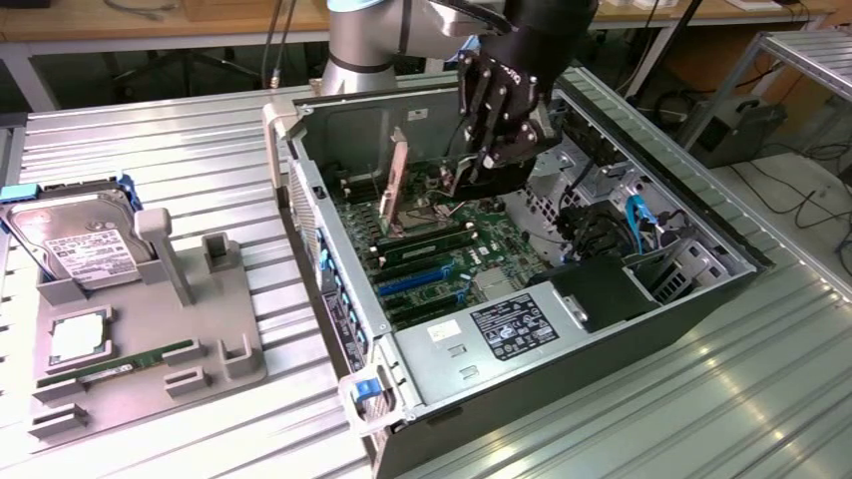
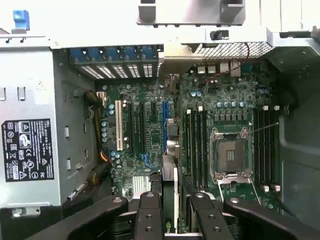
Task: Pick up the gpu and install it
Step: 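Insert the gpu into the slot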
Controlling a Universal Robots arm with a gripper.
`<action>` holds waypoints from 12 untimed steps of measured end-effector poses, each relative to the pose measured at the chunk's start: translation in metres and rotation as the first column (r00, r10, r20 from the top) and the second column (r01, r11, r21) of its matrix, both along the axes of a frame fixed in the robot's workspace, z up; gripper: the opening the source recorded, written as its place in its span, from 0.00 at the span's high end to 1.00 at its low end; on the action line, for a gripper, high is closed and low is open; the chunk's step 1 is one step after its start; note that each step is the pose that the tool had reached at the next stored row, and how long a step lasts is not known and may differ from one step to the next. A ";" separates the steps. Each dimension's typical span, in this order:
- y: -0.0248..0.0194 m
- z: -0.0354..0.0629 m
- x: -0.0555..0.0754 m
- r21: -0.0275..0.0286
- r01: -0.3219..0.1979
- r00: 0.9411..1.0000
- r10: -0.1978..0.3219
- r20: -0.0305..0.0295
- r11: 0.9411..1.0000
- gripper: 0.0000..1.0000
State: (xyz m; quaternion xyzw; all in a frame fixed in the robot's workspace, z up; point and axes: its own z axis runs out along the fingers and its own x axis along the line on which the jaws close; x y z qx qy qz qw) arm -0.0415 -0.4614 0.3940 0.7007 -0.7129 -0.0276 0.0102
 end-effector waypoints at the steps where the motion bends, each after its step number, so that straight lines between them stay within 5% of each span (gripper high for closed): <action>1: 0.0000 -0.0024 0.000 0.008 -0.070 0.998 0.070 0.000 0.998 0.74; 3: -0.0001 -0.0141 -0.014 0.009 -0.078 0.997 0.078 0.007 0.997 0.74; 12: -0.0001 -0.0307 -0.014 0.009 -0.039 0.999 0.039 0.008 0.999 0.74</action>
